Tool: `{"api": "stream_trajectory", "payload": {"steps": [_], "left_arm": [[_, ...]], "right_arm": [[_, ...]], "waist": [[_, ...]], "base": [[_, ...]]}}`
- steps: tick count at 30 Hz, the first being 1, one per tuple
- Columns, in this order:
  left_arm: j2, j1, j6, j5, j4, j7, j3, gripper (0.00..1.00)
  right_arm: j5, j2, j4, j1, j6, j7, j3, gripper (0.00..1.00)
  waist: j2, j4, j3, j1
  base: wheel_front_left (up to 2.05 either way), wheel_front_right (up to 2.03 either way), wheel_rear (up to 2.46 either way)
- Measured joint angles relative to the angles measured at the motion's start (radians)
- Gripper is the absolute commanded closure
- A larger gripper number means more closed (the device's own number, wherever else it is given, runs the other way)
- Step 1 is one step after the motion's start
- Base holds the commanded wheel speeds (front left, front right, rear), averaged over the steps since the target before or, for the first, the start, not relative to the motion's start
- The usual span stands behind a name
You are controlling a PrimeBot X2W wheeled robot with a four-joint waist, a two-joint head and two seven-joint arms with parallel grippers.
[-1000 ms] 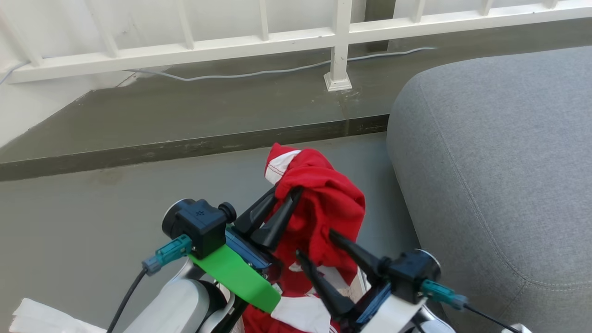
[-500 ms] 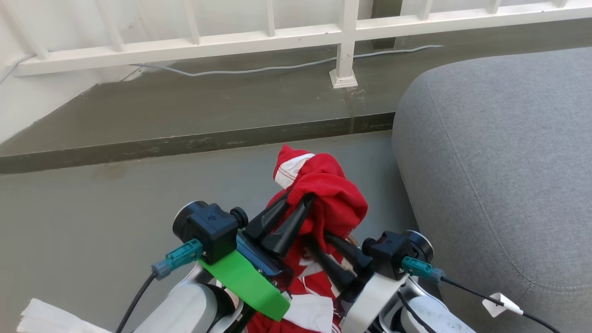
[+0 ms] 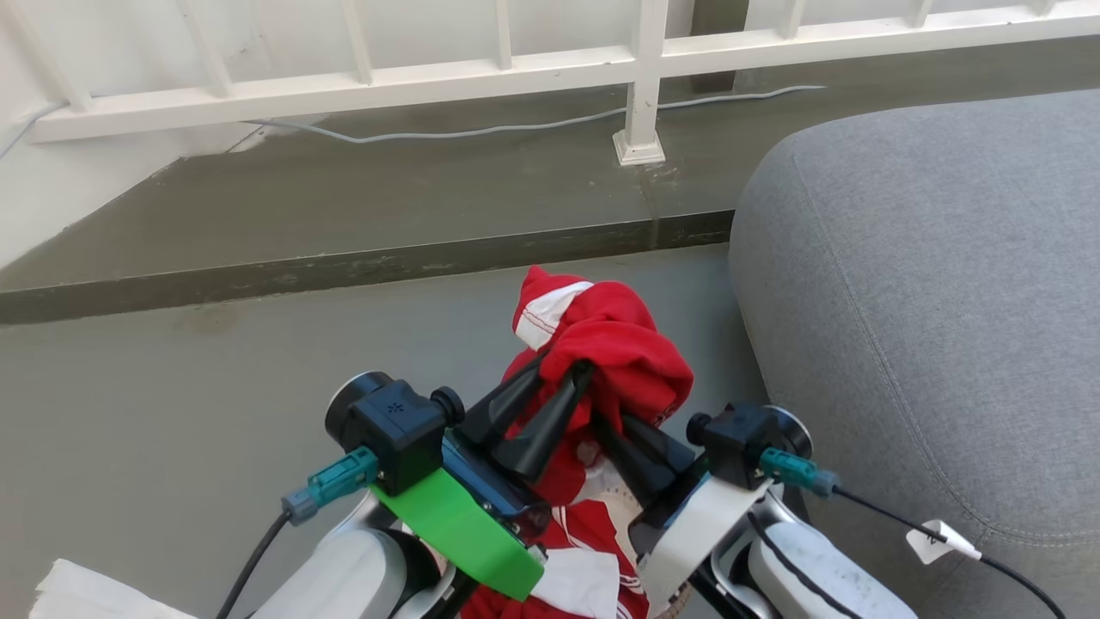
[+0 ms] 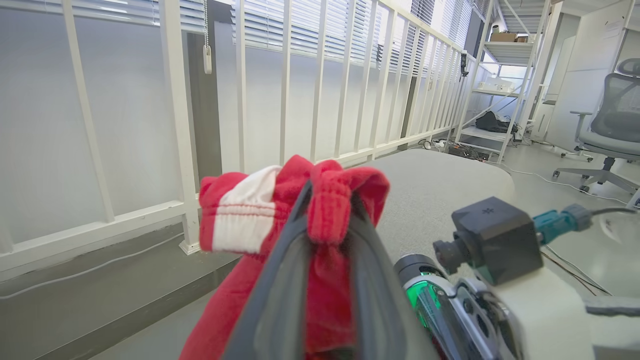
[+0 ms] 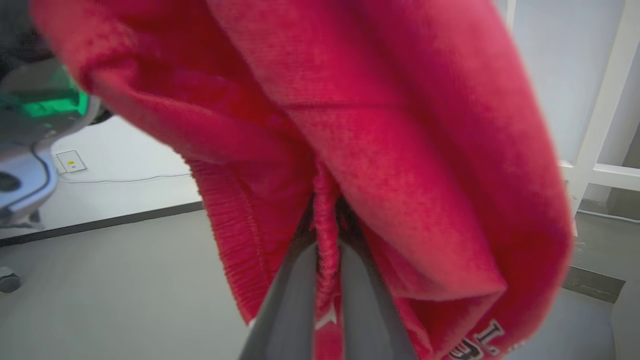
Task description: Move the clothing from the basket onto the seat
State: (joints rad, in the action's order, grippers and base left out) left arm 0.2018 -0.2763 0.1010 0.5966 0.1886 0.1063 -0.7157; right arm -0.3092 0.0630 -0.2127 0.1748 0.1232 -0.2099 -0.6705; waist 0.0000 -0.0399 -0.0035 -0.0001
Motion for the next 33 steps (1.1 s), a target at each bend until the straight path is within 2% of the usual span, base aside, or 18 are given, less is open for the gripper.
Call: {"api": "stream_trajectory", "payload": {"steps": [1, 2, 3, 17, 33], "left_arm": [[0.000, 0.000, 0.000, 0.000, 0.002, 0.000, 0.000, 0.15], [0.001, 0.000, 0.000, 0.000, 0.004, 0.000, -0.001, 0.15], [0.001, 0.000, 0.000, 0.000, 0.008, 0.001, -0.001, 0.00], [0.011, -0.001, 0.006, -0.014, 0.044, 0.010, -0.025, 0.00], [0.049, 0.035, 0.009, -0.056, 0.043, -0.040, -0.099, 0.00]], "right_arm": [[0.000, 0.000, -0.003, 0.005, 0.000, -0.001, 0.004, 1.00], [0.000, 0.000, -0.005, 0.009, 0.000, -0.002, 0.009, 1.00], [0.000, 0.000, -0.008, 0.012, 0.000, -0.005, 0.012, 1.00], [-0.009, 0.007, -0.043, 0.061, -0.011, -0.029, 0.117, 1.00], [-0.008, 0.113, -0.057, 0.152, -0.083, -0.039, 0.310, 1.00]], "waist": [[0.0000, -0.001, -0.001, 0.0000], [0.0000, -0.002, -0.001, 0.0000], [0.0000, -0.003, -0.002, 0.0000], [0.0000, -0.026, -0.012, 0.0000], [0.0000, -0.133, 0.005, 0.0001]], "base": [[0.00, 0.00, 0.00], [0.00, 0.00, 0.00], [0.00, 0.00, 0.00], [0.00, 0.00, 0.00], [0.00, 0.00, 0.00]]}}
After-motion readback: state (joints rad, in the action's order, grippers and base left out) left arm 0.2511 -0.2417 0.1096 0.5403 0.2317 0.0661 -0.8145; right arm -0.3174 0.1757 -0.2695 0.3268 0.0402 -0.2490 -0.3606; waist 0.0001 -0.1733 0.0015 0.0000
